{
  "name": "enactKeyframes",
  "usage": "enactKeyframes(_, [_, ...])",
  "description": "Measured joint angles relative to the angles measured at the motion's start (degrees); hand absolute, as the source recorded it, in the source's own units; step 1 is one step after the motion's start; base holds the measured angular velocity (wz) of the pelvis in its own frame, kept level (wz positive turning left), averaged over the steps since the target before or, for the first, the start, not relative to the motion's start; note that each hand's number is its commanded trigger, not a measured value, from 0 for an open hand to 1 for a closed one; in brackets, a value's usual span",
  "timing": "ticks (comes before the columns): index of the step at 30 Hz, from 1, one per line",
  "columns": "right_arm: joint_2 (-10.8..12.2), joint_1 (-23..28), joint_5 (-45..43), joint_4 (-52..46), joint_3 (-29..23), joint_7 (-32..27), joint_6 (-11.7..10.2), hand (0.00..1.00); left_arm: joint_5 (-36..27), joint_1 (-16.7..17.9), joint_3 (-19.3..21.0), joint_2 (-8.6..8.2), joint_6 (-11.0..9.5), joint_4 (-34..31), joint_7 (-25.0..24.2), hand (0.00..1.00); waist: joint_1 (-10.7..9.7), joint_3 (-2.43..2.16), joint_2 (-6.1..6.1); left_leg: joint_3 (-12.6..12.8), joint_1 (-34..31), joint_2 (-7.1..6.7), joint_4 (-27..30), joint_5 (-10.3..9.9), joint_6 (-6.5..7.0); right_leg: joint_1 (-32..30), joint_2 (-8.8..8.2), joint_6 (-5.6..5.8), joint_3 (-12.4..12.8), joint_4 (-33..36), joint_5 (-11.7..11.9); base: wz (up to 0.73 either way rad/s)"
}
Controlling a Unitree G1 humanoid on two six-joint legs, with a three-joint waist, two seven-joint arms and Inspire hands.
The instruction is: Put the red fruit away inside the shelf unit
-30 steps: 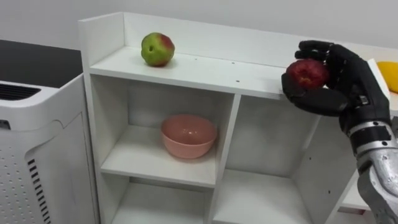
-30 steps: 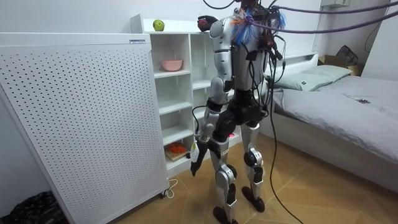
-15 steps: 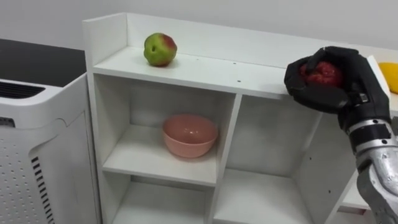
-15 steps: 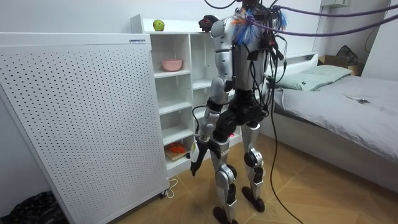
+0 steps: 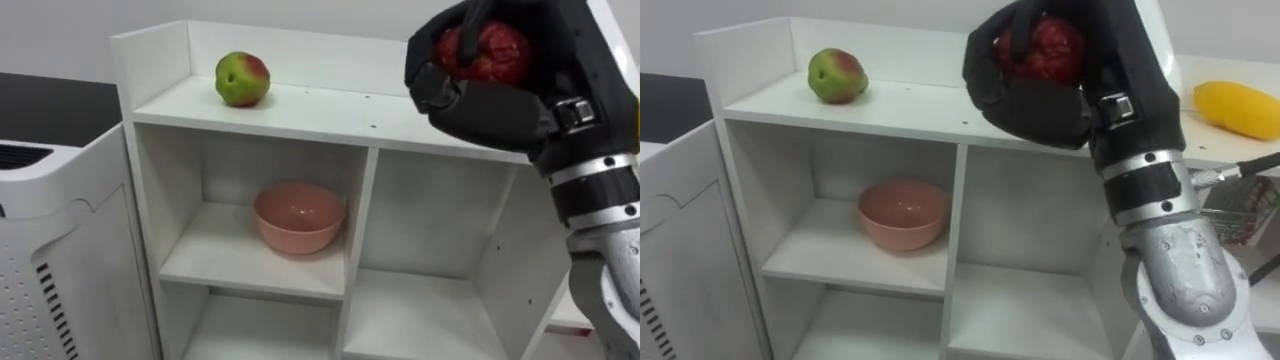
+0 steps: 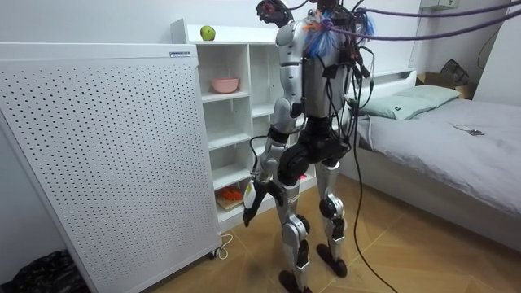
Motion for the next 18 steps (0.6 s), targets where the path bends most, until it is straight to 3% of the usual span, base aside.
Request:
enactKeyframes(4, [1.01, 3.72, 1.45, -4.09, -0.12, 1.81, -0.01, 1.0, -0.01, -0.01, 0.09, -0.09, -0.05, 0.99, 0.8, 0.0, 0.01, 0.01, 0.04, 0.66, -0.46, 0.03, 0.06, 0.0, 0.0, -0.64, 0.13, 0.0, 1.81, 0.03, 0.0, -0.07])
enactKeyframes(11, [2.63, 13.63, 4.05, -4.39, 0.47, 4.14, -0.06, 1.0, -0.8, -0.03, -0.09, -0.37, -0.11, 3.65, 1.89, 0.0, 0.15, 0.14, 0.81, 1.1, -1.43, 0.03, 0.22, 0.0, 0.0, -1.84, 0.12, -0.06, 2.28, 0.21, 0.04, -0.04])
enactKeyframes(16, [5.2, 17.09, 8.63, 6.17, 2.46, 4.72, 0.18, 1.0, -2.83, -1.31, -3.88, -0.44, 0.53, 4.57, 2.77, 0.0, -0.1, 0.06, 1.12, 0.95, -4.23, 0.09, 1.74, 0.03, 0.02, -4.01, 0.04, -0.33, 1.99, 0.71, 0.22, 0.01])
enactKeyframes(18, [5.88, 17.9, 9.67, 12.35, 3.39, 4.91, 0.0, 1.0, -3.09, -2.45, -4.54, -0.75, 0.64, 4.96, 2.83, 0.0, -0.16, 0.25, 1.52, 1.0, -5.67, 0.15, 2.54, 0.04, 0.04, -5.23, -0.01, -0.39, 1.93, 1.25, 0.36, 0.0])
